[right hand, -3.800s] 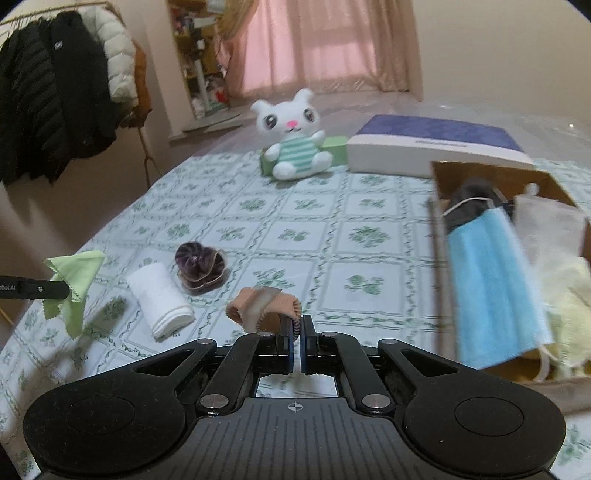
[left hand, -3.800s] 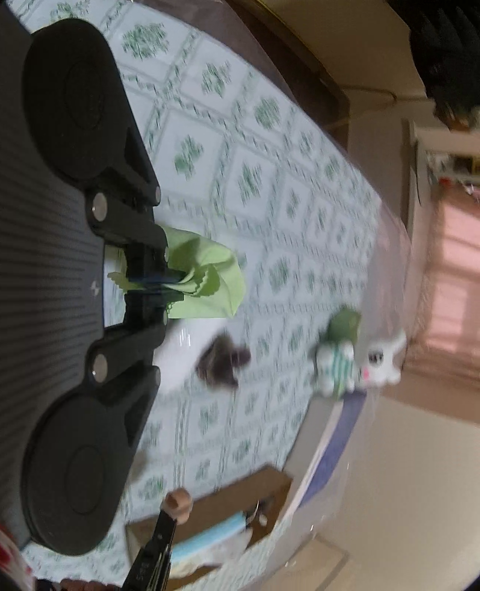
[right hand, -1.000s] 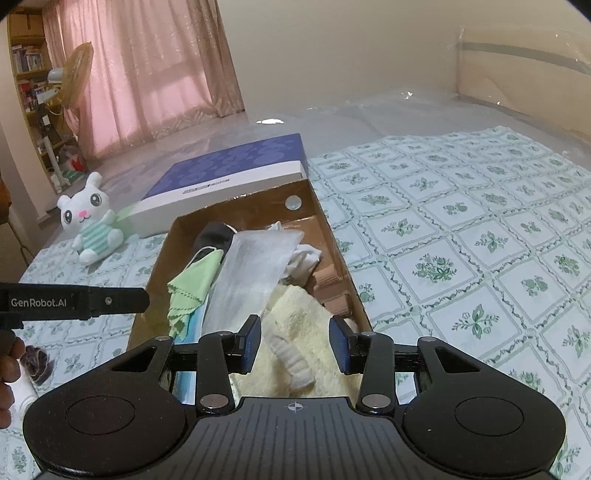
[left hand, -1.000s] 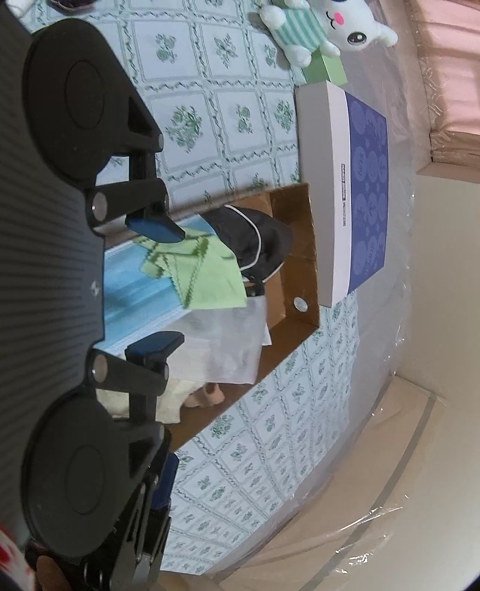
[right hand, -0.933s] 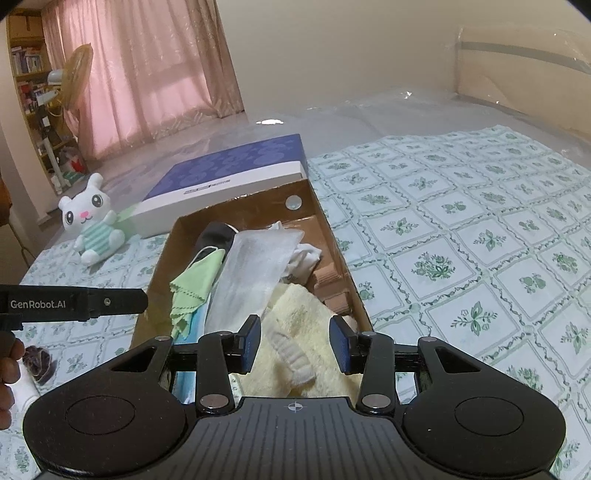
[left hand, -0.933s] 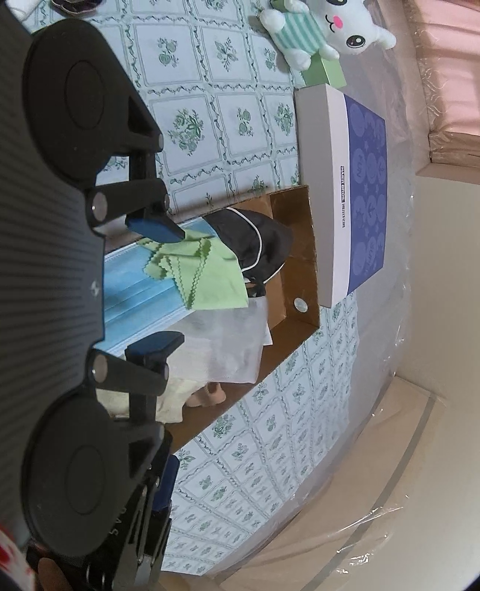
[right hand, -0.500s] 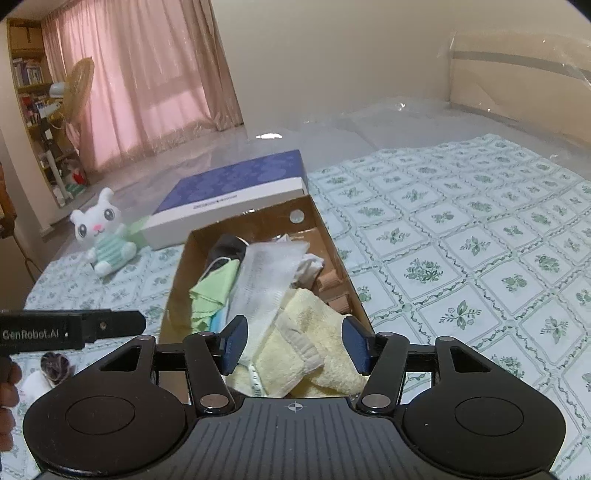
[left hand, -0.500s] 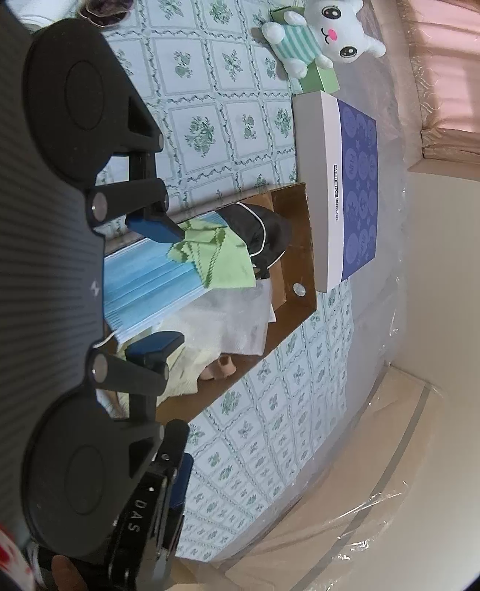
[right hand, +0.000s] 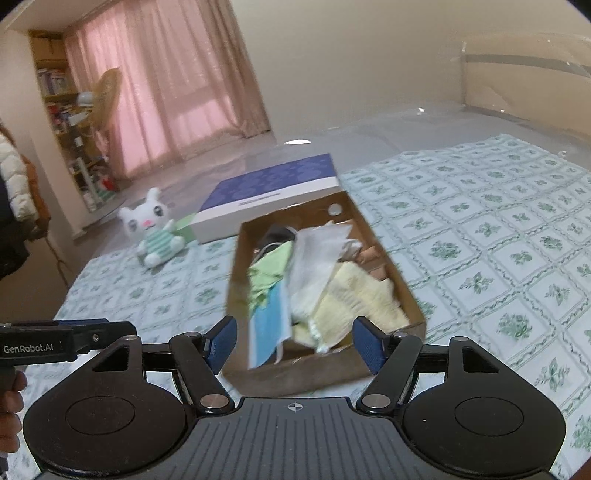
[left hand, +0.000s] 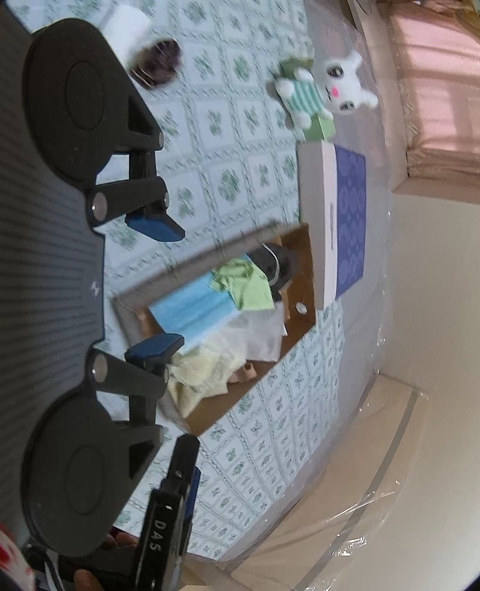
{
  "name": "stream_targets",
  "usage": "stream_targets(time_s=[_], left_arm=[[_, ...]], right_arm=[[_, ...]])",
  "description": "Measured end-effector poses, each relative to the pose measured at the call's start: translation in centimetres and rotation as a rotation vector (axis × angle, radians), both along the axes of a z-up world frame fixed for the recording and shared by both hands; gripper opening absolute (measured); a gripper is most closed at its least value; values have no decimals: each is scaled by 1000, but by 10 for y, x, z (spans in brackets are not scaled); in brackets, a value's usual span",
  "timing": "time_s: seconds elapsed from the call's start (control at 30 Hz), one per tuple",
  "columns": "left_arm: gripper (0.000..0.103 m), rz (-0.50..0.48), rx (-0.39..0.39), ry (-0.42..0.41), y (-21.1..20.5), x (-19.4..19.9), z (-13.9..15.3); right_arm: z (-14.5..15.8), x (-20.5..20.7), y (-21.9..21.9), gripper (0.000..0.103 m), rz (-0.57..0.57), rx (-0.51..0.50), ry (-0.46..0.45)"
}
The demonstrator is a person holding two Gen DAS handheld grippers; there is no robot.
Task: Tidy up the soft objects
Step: 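Withdraw both grippers from the box toward the white towel and scrunchie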
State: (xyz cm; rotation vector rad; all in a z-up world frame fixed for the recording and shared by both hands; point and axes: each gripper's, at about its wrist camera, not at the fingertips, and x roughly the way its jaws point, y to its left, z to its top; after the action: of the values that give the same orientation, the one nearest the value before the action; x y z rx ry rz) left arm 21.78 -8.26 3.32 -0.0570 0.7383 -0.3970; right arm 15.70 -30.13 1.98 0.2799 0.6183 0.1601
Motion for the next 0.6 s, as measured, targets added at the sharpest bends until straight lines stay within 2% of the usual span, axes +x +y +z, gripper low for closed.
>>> stream_targets(time_s=[0.27,0.6], left_arm=[[53,92,13,12,50,-49,-3],[53,214,-1,34,102,-88,-11]], right_arm=[[1,-23,33,69,86,34,2],[-20,-29,80,69,203,26,53]])
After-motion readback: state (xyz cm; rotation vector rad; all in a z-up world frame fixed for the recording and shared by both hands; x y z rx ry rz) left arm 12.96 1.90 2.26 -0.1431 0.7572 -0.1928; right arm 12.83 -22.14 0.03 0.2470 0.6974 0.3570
